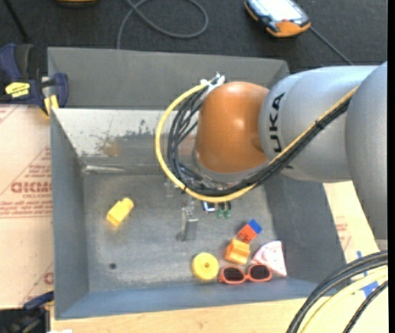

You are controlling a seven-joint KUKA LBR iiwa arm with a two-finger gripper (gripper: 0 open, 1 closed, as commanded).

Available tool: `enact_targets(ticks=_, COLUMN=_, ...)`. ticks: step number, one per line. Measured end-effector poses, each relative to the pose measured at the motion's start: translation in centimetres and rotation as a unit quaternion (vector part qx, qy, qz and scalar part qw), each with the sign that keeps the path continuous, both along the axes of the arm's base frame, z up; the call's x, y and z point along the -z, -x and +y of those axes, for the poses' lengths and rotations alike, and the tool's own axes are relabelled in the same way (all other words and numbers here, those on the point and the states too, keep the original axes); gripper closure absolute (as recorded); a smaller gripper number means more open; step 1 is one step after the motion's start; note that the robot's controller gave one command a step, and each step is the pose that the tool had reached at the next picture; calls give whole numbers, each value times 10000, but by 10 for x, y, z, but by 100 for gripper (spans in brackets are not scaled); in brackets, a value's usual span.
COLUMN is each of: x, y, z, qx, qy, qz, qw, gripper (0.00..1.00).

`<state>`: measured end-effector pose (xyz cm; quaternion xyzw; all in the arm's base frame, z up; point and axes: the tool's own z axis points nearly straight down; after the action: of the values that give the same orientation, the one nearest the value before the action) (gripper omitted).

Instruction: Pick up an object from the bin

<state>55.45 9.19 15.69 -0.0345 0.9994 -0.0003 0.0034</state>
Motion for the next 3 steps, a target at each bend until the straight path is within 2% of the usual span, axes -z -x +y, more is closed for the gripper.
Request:
enact_targets(ticks=1, x=15, y=3, z=25, qx=-446, qy=4, qz=55, qw=9990, gripper=0)
enact_targets(ticks=2, x=6, y=-62, z=56, qx=-857, qy=3, qz=18, qw=9963, gripper=0)
enact_targets(ticks=3, x=4, y=-84, z=58, qx=-1057, qy=-2, qz=-3, qw=9944, gripper=0)
